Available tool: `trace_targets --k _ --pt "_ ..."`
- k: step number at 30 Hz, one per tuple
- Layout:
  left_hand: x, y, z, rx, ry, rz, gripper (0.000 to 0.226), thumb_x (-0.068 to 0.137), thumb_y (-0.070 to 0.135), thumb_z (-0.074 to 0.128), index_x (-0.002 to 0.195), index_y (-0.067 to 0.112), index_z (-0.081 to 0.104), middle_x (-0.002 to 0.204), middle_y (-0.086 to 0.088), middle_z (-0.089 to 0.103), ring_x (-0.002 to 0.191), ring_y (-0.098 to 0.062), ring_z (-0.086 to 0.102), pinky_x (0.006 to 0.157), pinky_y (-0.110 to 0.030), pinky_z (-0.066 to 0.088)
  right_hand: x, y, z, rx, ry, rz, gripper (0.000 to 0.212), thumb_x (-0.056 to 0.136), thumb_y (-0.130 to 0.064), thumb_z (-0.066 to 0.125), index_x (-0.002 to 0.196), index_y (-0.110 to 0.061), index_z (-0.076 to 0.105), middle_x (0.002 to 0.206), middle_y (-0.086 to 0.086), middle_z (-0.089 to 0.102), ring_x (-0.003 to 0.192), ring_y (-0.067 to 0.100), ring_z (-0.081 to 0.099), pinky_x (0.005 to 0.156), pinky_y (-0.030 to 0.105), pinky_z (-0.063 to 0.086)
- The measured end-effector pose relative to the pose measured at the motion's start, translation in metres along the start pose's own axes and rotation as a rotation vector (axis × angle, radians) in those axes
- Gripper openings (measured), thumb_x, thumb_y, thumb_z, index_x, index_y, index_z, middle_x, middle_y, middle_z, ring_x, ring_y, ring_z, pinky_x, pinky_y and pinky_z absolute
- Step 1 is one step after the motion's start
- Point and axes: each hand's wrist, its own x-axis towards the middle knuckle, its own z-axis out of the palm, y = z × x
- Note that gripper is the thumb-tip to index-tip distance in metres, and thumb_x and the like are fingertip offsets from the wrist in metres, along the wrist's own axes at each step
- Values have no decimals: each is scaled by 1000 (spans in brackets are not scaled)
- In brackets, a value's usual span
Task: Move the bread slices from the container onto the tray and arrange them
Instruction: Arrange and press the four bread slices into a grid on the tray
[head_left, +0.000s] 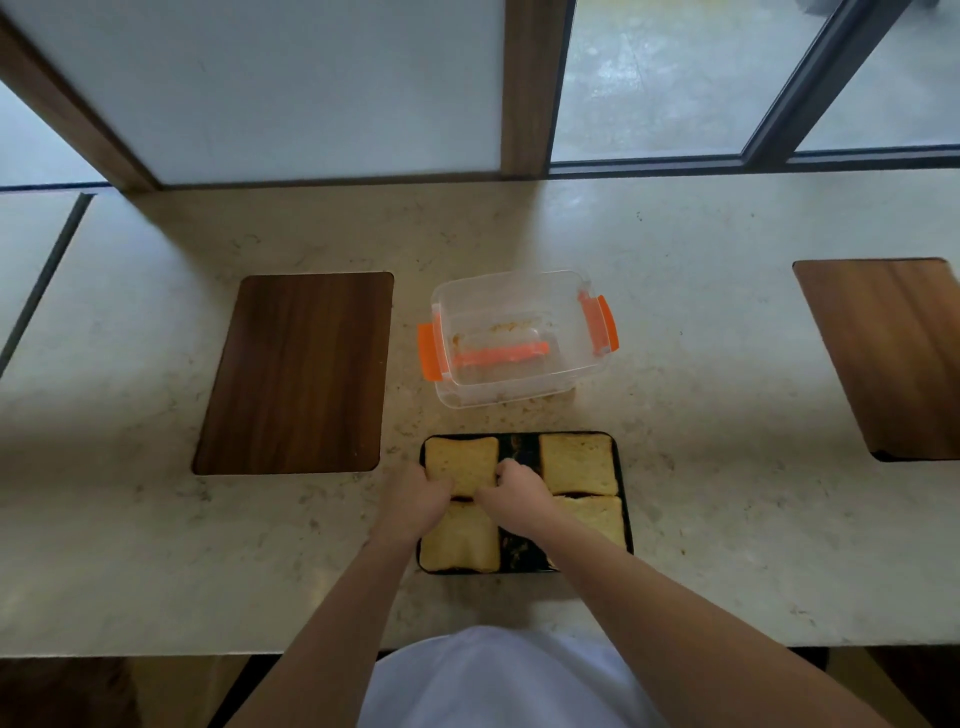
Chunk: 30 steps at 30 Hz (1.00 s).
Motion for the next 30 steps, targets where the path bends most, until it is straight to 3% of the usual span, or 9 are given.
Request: trace_targets --k 2,8,11,16,23,27,30 --pt "1 1 -3 10 -26 -6 33 85 21 58 60 20 38 57 5 37 47 -11 37 45 -27 26 1 -1 1 0 9 11 20 87 -26 59 101 -12 53 96 6 56 68 15 50 47 26 36" --pt "6 -2 -6 18 -57 12 37 87 19 57 57 19 34 54 4 32 44 -11 30 46 -28 21 3 0 4 -7 2 37 57 88 -35 56 138 -10 44 120 15 62 84 21 57 50 28 36" --pt "8 -3 -5 19 -71 12 37 87 20 56 56 19 34 53 4 32 44 -12 30 47 -29 21 5 2 6 5 26 23 53 87 -35 56 133 -9 46 116 14 62 84 21 57 51 28 37" --pt "6 -1 -7 51 -73 22 38 86 22 57 56 19 35 53 4 32 47 -14 32 50 -30 22 9 9 6 15 73 11 28 87 -34 59 107 -20 46 101 5 60 81 18 60 53 28 42" --pt "1 10 0 9 -140 44 37 87 22 56 58 19 35 56 3 30 49 -14 31 51 -30 22 14 20 1 31 108 58 60 84 -40 60 136 -15 47 104 -4 57 81 12 62 51 26 44" --pt "-1 11 6 11 -143 50 40 89 28 56 56 22 36 54 6 31 47 -13 32 51 -30 24 12 24 -3 42 130 89 65 84 -41 60 141 -15 45 102 -5 59 78 10 63 47 24 43" --pt "-5 11 8 2 -125 43 34 91 31 55 63 30 35 68 6 42 65 -16 46 61 -31 35 10 24 -6 54 131 76 64 84 -39 61 142 -15 45 99 -5 61 76 10 64 46 22 43"
